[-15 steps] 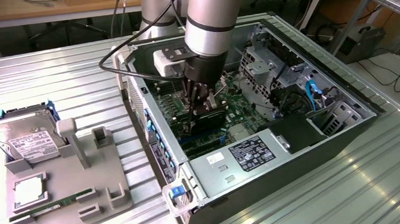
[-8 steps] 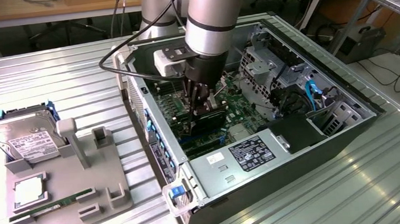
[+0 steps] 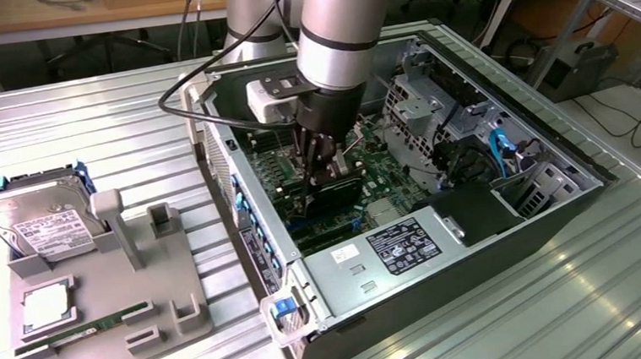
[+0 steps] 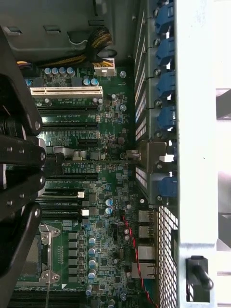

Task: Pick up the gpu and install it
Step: 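Insert the gpu into the slot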

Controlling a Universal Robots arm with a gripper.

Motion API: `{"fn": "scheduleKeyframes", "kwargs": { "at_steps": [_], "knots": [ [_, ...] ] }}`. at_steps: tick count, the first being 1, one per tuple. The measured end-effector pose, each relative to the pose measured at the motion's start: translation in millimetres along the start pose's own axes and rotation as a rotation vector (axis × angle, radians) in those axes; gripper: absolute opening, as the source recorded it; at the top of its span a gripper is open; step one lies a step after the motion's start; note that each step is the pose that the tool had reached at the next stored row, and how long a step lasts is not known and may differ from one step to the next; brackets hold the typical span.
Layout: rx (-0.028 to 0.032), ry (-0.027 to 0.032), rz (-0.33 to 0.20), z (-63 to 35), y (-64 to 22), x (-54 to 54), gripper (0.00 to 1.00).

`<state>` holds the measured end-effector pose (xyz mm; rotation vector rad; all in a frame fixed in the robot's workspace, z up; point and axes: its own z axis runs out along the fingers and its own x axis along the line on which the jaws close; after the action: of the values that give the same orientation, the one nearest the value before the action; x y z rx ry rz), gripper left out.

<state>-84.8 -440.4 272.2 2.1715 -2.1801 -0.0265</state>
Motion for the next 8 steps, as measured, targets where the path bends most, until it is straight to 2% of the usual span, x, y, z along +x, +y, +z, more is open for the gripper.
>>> {"fn": "scheduleKeyframes", "kwargs": {
  "at_steps": [8],
  "knots": [
    [0.0000, 0.0003, 0.000, 0.0, 0.0, 1.1, 0.11]
  ]
}}
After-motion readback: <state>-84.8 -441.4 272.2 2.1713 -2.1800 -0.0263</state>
